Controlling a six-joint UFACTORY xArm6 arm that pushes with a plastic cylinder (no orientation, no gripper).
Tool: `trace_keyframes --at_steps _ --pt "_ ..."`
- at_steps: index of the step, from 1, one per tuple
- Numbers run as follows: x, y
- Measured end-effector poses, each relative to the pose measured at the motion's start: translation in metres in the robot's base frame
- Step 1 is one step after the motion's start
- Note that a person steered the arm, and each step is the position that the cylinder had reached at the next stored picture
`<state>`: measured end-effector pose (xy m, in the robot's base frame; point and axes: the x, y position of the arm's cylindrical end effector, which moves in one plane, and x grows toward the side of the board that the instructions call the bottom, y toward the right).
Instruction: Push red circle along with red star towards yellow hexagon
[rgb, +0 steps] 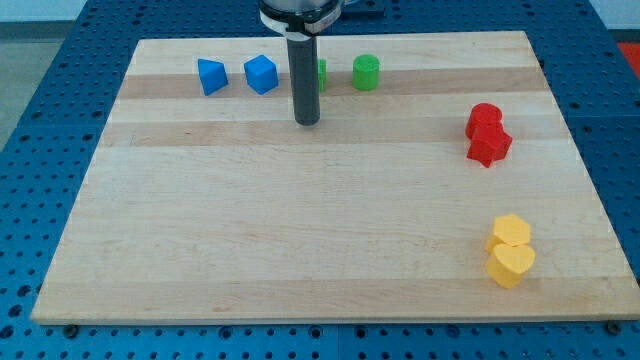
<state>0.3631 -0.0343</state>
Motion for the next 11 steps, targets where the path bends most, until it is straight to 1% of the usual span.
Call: trace_keyframes --at_steps 1,2,4,5,6,7,9,10,11 --pt "0.0 0.02" --pt "-0.001 0.064" --pt "-0.017 0.179" --pt "-0.018 0.185" --pt "-0.018 0.214" --pt "-0.018 0.226" --pt "0.02 0.226" --pt "0.02 0.23" --pt "0.017 0.269"
